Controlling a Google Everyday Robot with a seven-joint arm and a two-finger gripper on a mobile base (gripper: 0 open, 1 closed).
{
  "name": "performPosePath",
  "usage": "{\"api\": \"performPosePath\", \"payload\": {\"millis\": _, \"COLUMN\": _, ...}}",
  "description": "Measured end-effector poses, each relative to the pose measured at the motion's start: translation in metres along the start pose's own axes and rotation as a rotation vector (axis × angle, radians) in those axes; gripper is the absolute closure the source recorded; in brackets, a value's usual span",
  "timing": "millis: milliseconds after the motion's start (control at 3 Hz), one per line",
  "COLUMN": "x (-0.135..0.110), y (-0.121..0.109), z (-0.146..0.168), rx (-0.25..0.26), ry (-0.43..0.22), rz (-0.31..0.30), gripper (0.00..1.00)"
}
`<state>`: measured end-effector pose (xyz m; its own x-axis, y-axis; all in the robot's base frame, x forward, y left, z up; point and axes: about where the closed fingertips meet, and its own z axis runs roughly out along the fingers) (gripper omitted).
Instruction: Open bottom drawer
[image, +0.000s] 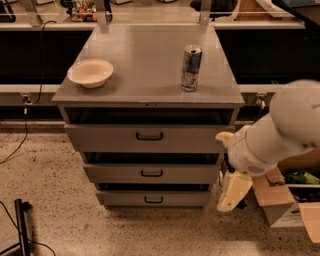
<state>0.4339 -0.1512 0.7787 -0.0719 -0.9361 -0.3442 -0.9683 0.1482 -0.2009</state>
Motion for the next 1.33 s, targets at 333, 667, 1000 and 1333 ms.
{"api": "performPosePath", "payload": {"millis": 333, "x": 0.023, "y": 0.027, "z": 0.042, "rx": 0.043, "ry": 0.056, "rz": 0.069, "gripper": 0.0}}
{"api": "performPosePath", "payload": {"millis": 667, "x": 0.035, "y": 0.037, "z": 0.064, "rx": 0.085, "ry": 0.067, "rz": 0.161, "gripper": 0.0}}
{"api": "performPosePath", "payload": {"millis": 1000, "x": 0.027, "y": 0.031, "z": 0.08, "rx": 0.039, "ry": 0.08, "rz": 0.118, "gripper": 0.0}}
{"api": "performPosePath", "payload": {"millis": 1333, "x": 0.03, "y": 0.048, "z": 0.138, "rx": -0.037, "ry": 0.097, "rz": 0.069, "gripper": 0.0}}
